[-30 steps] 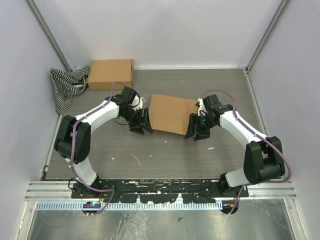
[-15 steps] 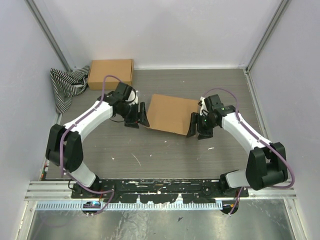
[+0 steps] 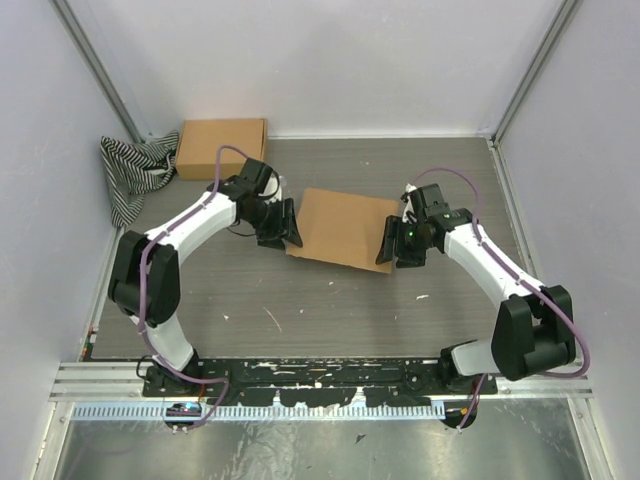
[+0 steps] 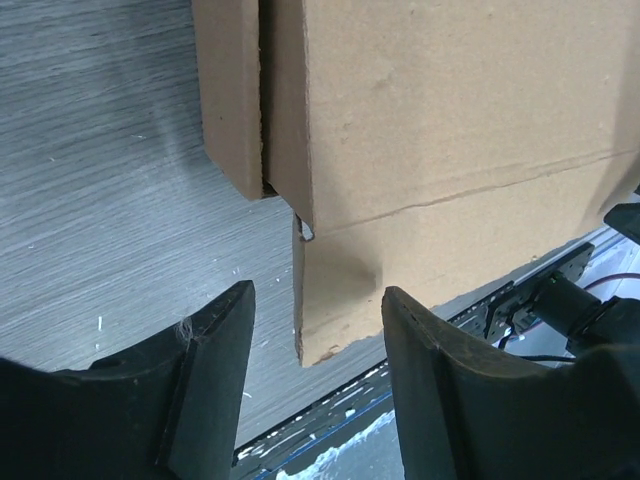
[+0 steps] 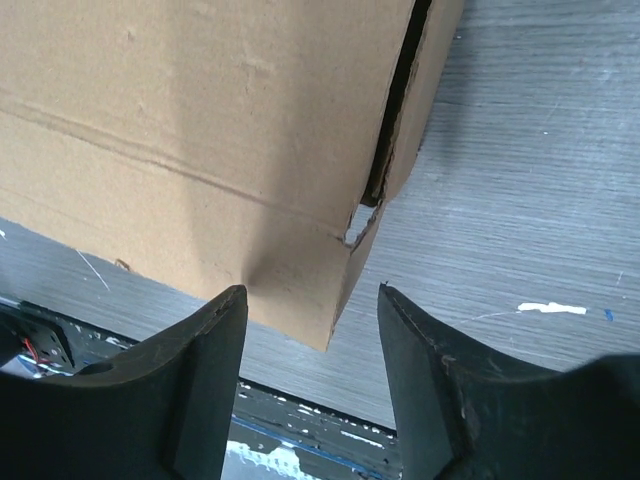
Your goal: Fold the paper box
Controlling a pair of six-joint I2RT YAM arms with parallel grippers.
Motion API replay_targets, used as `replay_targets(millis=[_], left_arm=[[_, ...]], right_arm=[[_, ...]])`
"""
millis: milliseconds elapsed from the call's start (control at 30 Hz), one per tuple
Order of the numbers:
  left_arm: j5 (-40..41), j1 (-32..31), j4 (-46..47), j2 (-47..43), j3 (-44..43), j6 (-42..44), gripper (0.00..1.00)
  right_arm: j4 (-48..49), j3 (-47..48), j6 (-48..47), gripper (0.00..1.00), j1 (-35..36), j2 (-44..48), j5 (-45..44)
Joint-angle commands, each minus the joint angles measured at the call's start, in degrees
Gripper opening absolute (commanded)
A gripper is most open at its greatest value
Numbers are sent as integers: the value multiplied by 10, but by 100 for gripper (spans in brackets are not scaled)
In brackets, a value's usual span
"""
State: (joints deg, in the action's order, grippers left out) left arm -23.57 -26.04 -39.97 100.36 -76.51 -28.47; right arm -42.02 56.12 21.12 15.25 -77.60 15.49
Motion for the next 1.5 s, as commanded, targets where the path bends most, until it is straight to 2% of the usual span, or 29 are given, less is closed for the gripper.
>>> replay_targets(millis=[0, 233, 433, 700, 867, 1000, 1467], left_arm=[[-2, -3, -5, 19, -15, 17, 60], [3, -6, -16, 48, -22, 34, 55], [12, -9, -31, 40, -25, 41, 48], [17, -12, -40, 32, -27, 44, 46], [57, -31, -69, 34, -47, 57, 35], [97, -42, -95, 34, -62, 65, 30], [204, -70, -147, 39, -76, 86, 31]], right_arm=[[34, 11, 7, 59, -2, -18, 4], [45, 6, 6, 55, -2, -53, 16], [42, 11, 3, 54, -2, -57, 22], [50, 13, -1, 53, -2, -68, 54], [53, 14, 0, 53, -1, -76, 81], [53, 16, -1, 53, -2, -78, 79], [50, 25, 2, 53, -2, -80, 74]])
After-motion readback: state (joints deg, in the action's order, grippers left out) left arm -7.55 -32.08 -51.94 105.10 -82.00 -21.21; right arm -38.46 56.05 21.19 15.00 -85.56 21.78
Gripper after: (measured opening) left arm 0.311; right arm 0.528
